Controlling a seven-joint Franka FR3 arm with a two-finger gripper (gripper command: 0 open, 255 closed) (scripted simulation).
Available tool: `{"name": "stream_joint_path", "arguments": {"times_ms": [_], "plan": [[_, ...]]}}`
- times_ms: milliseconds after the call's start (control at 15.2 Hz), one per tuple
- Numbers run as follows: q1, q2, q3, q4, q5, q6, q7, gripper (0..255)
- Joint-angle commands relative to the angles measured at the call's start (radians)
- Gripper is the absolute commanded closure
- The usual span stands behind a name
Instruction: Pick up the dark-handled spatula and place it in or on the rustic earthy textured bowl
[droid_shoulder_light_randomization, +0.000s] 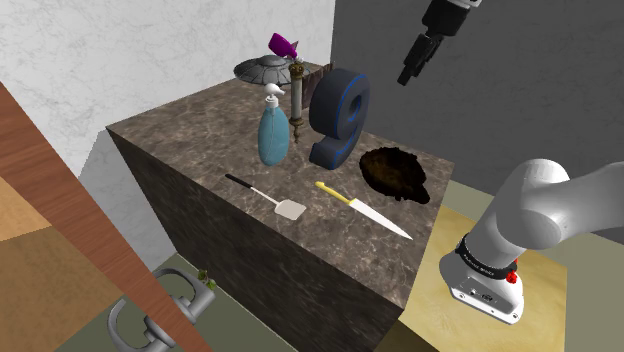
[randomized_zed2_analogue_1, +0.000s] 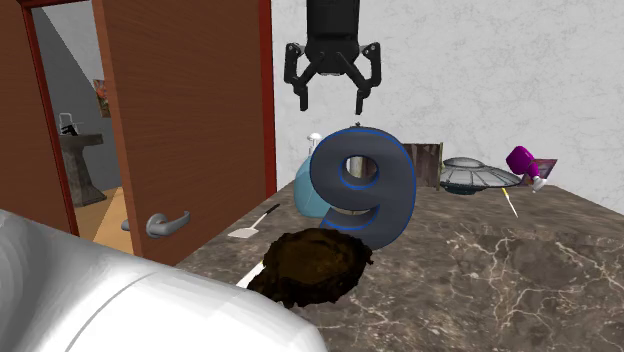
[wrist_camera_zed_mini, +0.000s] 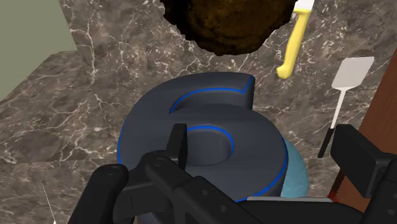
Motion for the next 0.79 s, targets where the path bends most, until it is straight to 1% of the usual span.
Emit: {"name": "stream_joint_path", "arguments": {"times_ms": [0,396,726], "plan": [[0.000,0.000,0.000,0.000,0.000,0.000,0.000,0],[0.027,0.123,0.096,-0.029,0.034,0.128,0.087,0],[0.046,0.253,0.174,-0.020,0.049,0.230,0.160,0]]}}
